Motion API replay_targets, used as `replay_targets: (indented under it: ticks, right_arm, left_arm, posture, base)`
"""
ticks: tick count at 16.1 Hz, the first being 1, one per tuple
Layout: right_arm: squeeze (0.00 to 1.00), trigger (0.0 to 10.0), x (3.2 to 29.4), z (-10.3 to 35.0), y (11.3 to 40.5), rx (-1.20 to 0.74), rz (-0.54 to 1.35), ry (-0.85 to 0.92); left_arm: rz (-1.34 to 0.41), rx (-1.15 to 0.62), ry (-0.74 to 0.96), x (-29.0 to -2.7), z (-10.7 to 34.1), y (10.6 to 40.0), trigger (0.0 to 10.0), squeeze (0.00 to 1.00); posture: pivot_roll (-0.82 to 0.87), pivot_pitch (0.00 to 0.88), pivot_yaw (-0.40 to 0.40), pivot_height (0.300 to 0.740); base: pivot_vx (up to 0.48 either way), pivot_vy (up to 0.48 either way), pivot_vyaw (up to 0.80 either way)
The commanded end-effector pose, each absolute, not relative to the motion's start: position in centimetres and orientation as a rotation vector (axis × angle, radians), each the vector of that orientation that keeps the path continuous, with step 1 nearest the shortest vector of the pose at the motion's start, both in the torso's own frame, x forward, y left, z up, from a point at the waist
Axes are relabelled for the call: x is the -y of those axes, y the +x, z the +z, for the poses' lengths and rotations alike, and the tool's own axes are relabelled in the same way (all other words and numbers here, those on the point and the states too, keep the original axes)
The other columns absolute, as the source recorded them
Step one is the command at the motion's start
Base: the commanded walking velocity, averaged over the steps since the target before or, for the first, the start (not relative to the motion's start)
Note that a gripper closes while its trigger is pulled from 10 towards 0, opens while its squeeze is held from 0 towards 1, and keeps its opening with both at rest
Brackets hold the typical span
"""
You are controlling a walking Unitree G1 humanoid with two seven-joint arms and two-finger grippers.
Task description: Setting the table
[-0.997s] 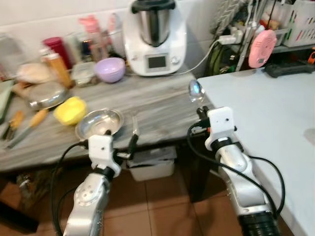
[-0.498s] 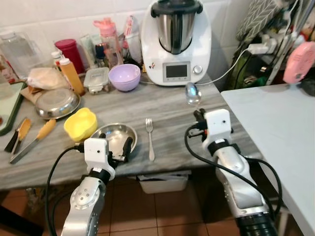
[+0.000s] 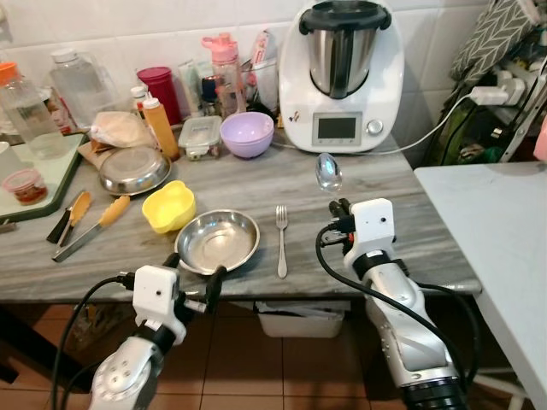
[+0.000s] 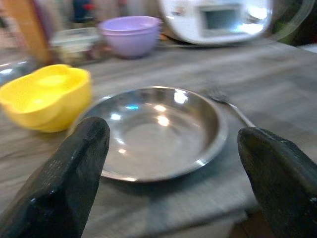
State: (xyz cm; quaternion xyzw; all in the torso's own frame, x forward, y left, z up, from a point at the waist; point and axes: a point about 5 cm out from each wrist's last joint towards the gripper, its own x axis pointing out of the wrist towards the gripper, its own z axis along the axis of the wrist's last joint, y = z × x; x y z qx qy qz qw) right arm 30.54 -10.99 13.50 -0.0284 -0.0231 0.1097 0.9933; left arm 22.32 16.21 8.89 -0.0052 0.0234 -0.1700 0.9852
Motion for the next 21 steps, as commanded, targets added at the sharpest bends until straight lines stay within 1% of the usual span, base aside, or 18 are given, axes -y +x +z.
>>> replay_targets:
  ticks: [1, 3, 5, 8, 12, 15, 17, 21]
  right_arm:
    - [0.0, 10.0, 10.9, 14.0, 30.6, 0.055, 0.211, -0.029]
    - [0.0, 10.0, 10.5, 13.4, 30.8, -0.01, 0.186, 0.079]
    - [0.0, 10.0, 10.1, 12.5, 30.7, -0.064, 0.173, 0.122]
    - [0.0, 10.0, 10.0, 11.3, 31.3, -0.141, 0.15, 0.171]
    - [0.0, 10.0, 9.2, 11.2, 32.6, -0.179, 0.156, 0.216]
    - [0.0, 10.0, 8.3, 11.2, 33.2, -0.192, 0.181, 0.217]
    - [0.0, 10.0, 8.2, 11.0, 33.4, -0.211, 0.176, 0.242]
    - [0.0, 10.0, 6.6, 10.6, 33.7, -0.249, 0.211, 0.288]
  left_arm:
    - [-0.369, -0.044, -0.005, -16.2, 9.3, 22.2, 10.0, 0.0]
    - [-0.401, -0.067, 0.006, -16.3, 9.3, 21.6, 10.0, 0.0]
    - [-0.442, -0.092, 0.011, -16.1, 9.2, 20.9, 10.0, 0.0]
    - [-0.486, -0.11, 0.014, -16.0, 9.3, 20.6, 10.0, 0.0]
    - [-0.592, -0.097, -0.005, -15.3, 10.0, 20.7, 10.0, 0.0]
    - [-0.616, -0.081, -0.054, -15.0, 10.3, 20.8, 10.0, 0.0]
    - [-0.62, -0.081, -0.056, -14.8, 10.3, 20.8, 10.0, 0.0]
    - [-0.63, -0.088, -0.069, -14.3, 10.0, 20.5, 10.0, 0.0]
  posture:
    - [-0.21, 0.03, 0.1, 0.74]
    - [-0.2, 0.061, 0.113, 0.74]
    - [-0.19, 0.077, 0.125, 0.74]
    - [-0.19, 0.08, 0.133, 0.74]
    - [-0.19, 0.079, 0.122, 0.74]
    - [-0.2, 0.069, 0.107, 0.74]
    - [-0.19, 0.065, 0.103, 0.74]
    - [-0.19, 0.058, 0.095, 0.74]
  base:
    - [0.0, 0.0, 0.0]
    - [0.0, 0.0, 0.0]
    - [0.0, 0.0, 0.0]
    - [0.0, 0.0, 0.0]
    - [0.0, 0.0, 0.0]
    - [0.0, 0.0, 0.0]
    - [0.0, 0.0, 0.0]
    - [0.0, 0.0, 0.0]
